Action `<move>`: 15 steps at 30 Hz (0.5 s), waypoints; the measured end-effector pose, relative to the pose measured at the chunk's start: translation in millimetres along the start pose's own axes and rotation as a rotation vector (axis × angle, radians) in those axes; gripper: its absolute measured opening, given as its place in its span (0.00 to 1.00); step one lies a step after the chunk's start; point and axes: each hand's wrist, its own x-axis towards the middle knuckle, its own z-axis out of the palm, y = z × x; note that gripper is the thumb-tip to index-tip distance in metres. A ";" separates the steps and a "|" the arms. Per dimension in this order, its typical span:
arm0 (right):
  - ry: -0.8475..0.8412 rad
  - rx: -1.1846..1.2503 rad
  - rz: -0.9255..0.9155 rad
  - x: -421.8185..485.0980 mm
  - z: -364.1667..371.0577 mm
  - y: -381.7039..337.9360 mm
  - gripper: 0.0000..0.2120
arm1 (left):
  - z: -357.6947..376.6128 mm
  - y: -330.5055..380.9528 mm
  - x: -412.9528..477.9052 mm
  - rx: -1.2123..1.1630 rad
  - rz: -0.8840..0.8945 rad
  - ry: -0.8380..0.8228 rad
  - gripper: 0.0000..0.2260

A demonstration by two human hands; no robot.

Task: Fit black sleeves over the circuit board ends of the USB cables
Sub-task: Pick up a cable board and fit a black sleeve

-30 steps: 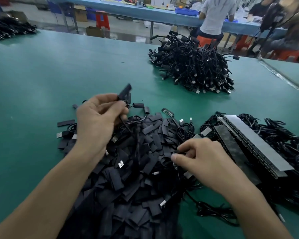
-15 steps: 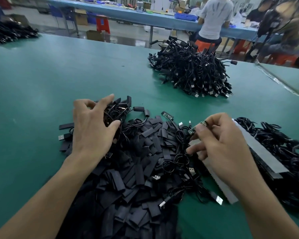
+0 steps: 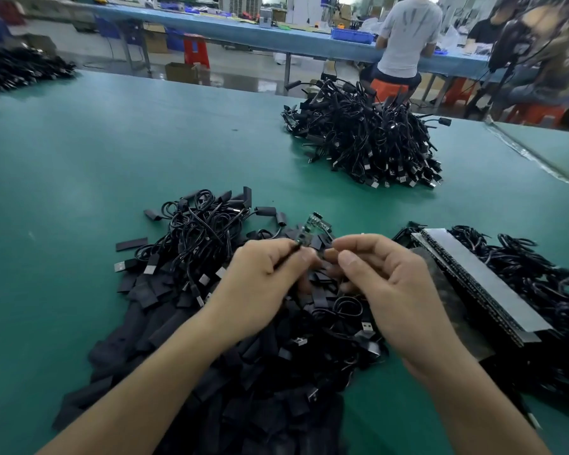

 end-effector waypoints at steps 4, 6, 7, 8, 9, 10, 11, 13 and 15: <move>-0.033 -0.774 -0.097 2.3 -5.0 27.7 0.16 | -16.5 -2.2 6.8 -0.249 -0.191 0.194 0.16; -0.143 -0.920 -0.076 1.0 -0.7 41.3 0.20 | -26.0 -3.7 11.1 -0.198 -0.295 0.273 0.17; -0.169 -0.964 -0.054 0.4 1.3 45.8 0.21 | -29.8 -5.1 12.8 -0.133 -0.332 0.279 0.16; -0.179 -0.996 -0.038 0.7 3.4 48.6 0.21 | -32.5 -5.8 13.5 -0.085 -0.362 0.260 0.16; -0.180 -1.019 -0.030 0.7 4.4 50.3 0.21 | -33.9 -5.9 13.4 -0.059 -0.382 0.218 0.17; -0.173 -1.030 -0.026 1.6 5.1 51.0 0.20 | -34.1 -6.3 12.8 -0.053 -0.389 0.167 0.20; -0.154 -1.023 -0.023 2.5 6.1 51.0 0.20 | -33.5 -6.4 11.8 -0.055 -0.380 0.119 0.22; -0.100 -0.993 -0.033 4.6 8.3 49.5 0.17 | -29.6 -6.3 9.9 -0.032 -0.324 0.049 0.22; -0.054 -1.003 -0.030 6.8 11.1 47.6 0.14 | -24.3 -6.8 8.2 0.005 -0.269 0.017 0.18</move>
